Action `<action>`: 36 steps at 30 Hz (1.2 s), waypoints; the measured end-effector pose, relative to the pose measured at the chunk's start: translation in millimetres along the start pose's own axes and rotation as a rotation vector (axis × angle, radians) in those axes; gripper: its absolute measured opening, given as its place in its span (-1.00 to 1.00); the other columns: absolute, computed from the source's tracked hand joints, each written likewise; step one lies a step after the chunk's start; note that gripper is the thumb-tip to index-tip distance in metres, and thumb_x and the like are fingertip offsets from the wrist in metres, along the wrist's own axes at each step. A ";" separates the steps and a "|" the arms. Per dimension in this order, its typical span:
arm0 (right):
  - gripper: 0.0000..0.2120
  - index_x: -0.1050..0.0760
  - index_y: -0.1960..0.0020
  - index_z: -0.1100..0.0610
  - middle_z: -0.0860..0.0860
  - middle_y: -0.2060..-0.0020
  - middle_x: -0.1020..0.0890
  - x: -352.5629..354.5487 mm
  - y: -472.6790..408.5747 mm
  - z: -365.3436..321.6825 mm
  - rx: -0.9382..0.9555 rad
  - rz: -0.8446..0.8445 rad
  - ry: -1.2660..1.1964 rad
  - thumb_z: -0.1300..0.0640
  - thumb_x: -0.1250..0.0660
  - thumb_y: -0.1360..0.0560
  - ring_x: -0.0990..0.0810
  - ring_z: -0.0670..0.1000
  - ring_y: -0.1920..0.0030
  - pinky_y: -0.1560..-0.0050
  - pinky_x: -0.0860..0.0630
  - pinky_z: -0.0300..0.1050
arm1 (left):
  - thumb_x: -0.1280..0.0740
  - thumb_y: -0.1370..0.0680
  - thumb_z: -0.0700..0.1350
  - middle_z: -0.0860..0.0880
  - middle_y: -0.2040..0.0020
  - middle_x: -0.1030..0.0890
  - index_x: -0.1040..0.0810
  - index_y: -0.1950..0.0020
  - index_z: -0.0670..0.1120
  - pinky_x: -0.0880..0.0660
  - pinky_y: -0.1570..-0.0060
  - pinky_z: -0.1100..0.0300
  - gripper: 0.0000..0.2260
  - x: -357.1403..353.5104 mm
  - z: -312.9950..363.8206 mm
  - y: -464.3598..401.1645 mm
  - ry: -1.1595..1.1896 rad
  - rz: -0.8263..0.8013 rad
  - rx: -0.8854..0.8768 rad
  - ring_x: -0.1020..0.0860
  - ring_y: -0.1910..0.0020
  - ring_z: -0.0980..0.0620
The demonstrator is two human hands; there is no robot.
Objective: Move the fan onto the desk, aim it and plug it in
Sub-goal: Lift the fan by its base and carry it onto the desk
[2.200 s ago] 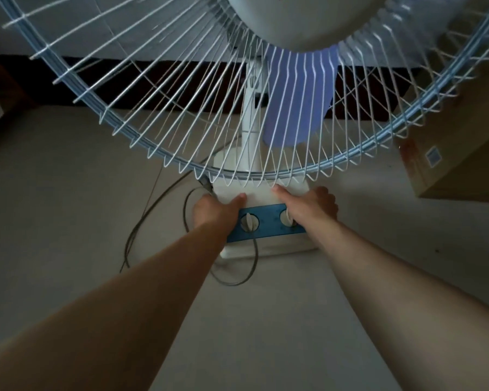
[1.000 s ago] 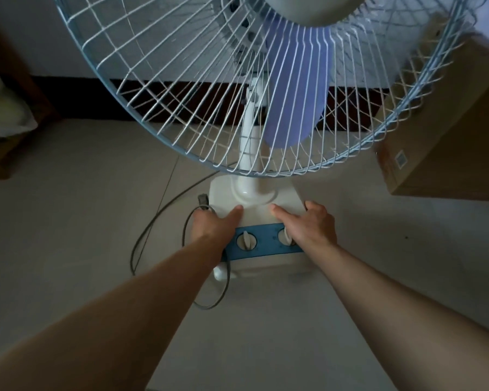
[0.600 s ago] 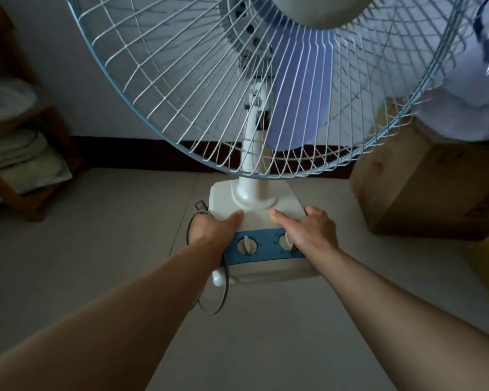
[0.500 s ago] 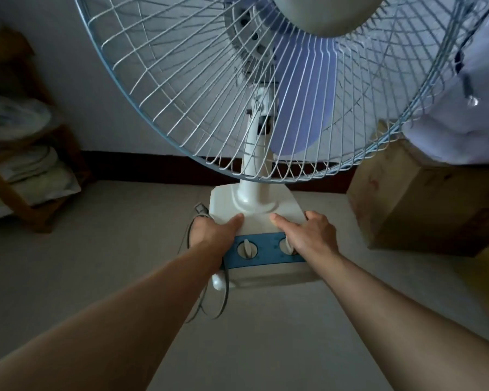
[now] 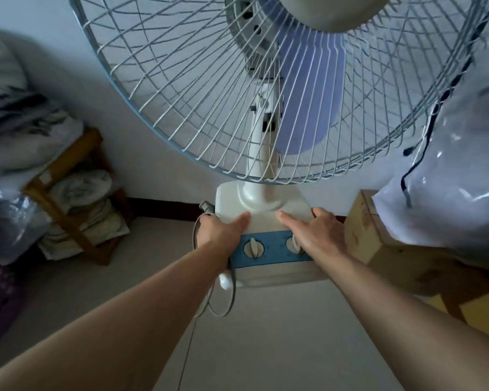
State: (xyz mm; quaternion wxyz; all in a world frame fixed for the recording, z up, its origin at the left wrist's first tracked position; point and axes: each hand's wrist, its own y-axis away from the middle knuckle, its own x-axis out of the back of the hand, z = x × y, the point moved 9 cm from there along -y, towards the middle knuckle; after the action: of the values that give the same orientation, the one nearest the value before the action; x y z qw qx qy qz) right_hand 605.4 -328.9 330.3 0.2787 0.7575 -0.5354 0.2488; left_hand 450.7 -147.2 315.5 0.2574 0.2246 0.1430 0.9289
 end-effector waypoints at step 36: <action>-0.31 -0.51 -0.10 0.13 0.05 0.03 -0.60 241.1 179.9 -440.4 0.208 -0.180 0.004 -0.38 -0.31 -0.21 -0.57 0.10 0.04 0.05 -0.55 -0.01 | -0.49 -0.32 0.13 -0.12 0.09 -0.61 -0.45 -0.08 -0.16 -0.51 0.44 0.19 -0.48 322.9 357.8 212.7 0.176 0.147 0.020 -0.61 0.19 -0.09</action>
State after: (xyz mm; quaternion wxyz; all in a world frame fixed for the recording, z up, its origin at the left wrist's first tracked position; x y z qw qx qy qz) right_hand 473.0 -236.6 838.6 0.2211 0.8268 -0.4360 0.2784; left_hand 290.7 -94.2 814.7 0.1727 0.1544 0.1574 0.9600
